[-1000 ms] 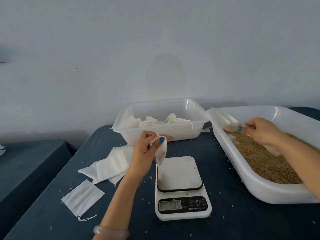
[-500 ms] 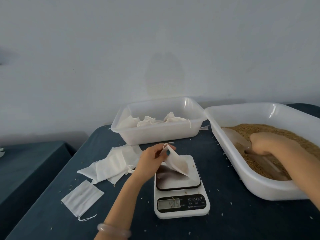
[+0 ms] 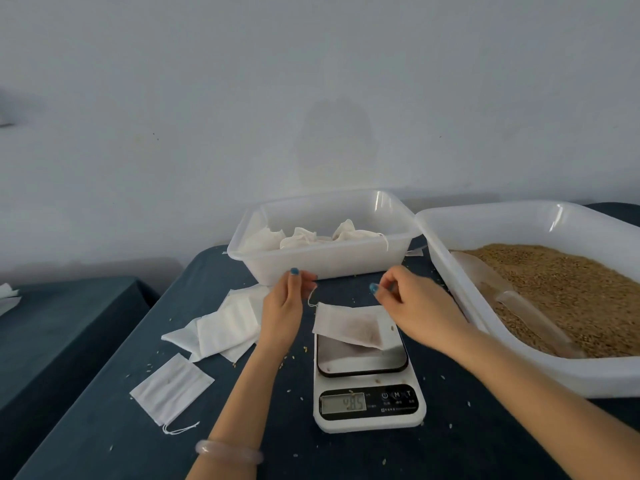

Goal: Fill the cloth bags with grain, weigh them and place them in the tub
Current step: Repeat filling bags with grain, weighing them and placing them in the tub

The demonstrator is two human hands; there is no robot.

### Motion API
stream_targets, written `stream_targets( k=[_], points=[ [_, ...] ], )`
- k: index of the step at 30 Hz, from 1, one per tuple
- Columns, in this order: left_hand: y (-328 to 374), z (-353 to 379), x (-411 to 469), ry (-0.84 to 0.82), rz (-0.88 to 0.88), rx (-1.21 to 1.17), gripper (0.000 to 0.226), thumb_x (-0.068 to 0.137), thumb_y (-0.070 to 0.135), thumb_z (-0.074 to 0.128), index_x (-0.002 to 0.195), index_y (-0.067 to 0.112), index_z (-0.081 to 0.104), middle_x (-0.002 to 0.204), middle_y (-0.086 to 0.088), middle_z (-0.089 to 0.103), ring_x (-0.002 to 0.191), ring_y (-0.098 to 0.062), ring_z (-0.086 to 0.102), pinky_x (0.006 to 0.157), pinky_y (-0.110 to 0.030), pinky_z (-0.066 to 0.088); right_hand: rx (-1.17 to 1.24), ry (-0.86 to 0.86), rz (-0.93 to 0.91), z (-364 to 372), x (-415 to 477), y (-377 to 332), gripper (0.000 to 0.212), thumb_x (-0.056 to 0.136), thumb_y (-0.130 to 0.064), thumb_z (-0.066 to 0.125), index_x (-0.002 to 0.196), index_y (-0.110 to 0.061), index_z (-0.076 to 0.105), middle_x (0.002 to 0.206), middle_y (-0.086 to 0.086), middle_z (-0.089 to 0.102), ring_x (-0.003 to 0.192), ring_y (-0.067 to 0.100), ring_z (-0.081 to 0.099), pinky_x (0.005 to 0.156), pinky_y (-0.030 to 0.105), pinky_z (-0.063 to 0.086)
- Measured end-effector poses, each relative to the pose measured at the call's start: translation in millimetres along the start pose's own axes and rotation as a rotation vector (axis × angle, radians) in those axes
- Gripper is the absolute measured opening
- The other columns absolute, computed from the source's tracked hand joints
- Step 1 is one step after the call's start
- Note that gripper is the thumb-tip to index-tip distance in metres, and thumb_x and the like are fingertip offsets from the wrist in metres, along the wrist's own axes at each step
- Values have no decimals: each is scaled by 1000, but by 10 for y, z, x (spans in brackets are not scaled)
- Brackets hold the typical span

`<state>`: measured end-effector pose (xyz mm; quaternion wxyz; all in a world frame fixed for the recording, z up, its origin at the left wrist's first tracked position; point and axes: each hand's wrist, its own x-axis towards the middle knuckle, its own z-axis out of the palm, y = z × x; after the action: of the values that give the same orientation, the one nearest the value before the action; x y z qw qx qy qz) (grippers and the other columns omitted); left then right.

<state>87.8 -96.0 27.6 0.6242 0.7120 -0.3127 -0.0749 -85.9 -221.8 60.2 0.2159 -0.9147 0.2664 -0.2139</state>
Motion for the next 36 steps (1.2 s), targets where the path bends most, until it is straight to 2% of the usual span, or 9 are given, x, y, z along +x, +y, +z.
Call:
stream_targets(
  k=[7,11,16,22,25,28,31,33,36],
  points=[
    [-103,-46,62,113,-63,112,45,108,38,28,89,26,67,81,8,70,80,-13,64,75,-31,50,297,287,306,383,5,516,20,99,-38,50,92,-20,54,73,-7,58,63,10,57,51,22,33],
    [-129,-34,60,113,-58,136,46,107,39,28,88,26,67,82,8,70,80,-14,65,79,-35,53,372,293,306,420,-31,640,26,98,-32,53,76,-19,54,62,-4,52,55,8,50,52,22,30],
    [-88,-34,29,99,-42,161,46,107,41,28,86,27,67,83,10,69,80,-12,63,79,-33,51,401,282,284,431,-80,629,27,98,-29,53,75,-15,54,60,-1,50,53,10,46,52,25,32],
    [19,-96,-38,-81,-24,382,64,86,81,27,73,31,66,76,15,67,77,-6,60,65,-27,40,436,301,284,421,-88,625,27,98,-27,54,76,-13,55,62,0,50,55,11,46,53,25,34],
    [52,-94,-42,-200,2,542,78,75,89,25,69,20,61,65,3,59,62,-9,51,61,-30,36,447,300,294,423,-82,627,26,98,-27,54,77,-13,56,63,1,52,56,12,48,54,25,34],
    [43,-104,-53,-310,2,565,58,84,77,46,61,25,54,54,11,46,55,-6,43,60,-28,33,447,289,289,435,-85,630,25,98,-29,54,77,-15,57,62,-1,52,54,10,47,53,23,33],
    [76,-122,-61,-425,1,428,30,89,50,65,62,40,59,59,22,52,58,2,47,58,-15,33,443,288,285,436,-88,633,25,98,-29,55,76,-16,57,62,-1,52,55,9,48,53,23,33],
    [108,-105,-68,-470,39,303,24,92,36,68,69,34,60,62,21,54,59,3,47,58,-9,36,435,289,284,436,-84,633,25,97,-29,55,76,-16,56,63,-1,53,56,10,48,54,24,34],
    [169,-54,-66,-424,39,249,10,94,32,65,89,24,61,84,8,70,72,-9,62,67,-21,53,435,290,282,442,-78,644,26,97,-29,55,76,-14,56,64,2,54,57,12,49,54,25,36]
  ],
)
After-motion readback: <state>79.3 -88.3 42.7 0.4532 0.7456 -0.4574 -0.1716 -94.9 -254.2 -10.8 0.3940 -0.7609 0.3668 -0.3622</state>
